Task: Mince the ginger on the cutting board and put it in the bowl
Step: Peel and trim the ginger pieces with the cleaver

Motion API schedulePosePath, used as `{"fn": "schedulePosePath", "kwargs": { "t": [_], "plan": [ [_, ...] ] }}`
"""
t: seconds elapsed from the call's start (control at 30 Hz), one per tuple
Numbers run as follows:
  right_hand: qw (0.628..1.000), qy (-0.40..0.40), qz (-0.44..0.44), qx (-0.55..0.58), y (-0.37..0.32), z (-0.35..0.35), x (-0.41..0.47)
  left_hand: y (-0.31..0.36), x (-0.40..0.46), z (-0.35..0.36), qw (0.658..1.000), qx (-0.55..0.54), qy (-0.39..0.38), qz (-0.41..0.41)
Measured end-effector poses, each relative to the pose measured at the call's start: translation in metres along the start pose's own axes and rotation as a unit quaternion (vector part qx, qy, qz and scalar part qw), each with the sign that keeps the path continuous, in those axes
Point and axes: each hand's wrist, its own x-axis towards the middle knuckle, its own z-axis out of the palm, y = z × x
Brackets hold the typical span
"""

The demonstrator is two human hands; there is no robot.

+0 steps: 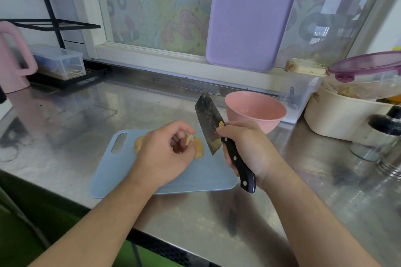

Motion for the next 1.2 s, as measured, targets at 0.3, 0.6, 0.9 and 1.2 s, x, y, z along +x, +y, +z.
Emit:
{"fn": "schedulePosePath", "kwargs": {
  "t": [0.3, 0.6, 0.9, 1.2],
  "plan": [
    [1.000, -0.009, 0.001, -0.003, 0.002, -0.001, -0.001, 0.005, -0.003, 0.000, 0.994, 0.084, -0.051, 0.041],
    [1.000, -0.011, -0.005, -0.007, -0.001, -0.001, -0.002, -0.005, -0.018, -0.011, 0.980, 0.150, -0.115, 0.068],
    [1.000, -0.002, 0.000, -0.019, 0.000, -0.003, 0.000, -0.002, 0.004, -0.006, 0.970, 0.192, -0.141, -0.042],
    [0.999, 0.000, 0.017, -0.035, 0.005, 0.001, 0.003, -0.003, 0.007, -0.001, 0.975, 0.180, -0.105, -0.080]
  ]
}}
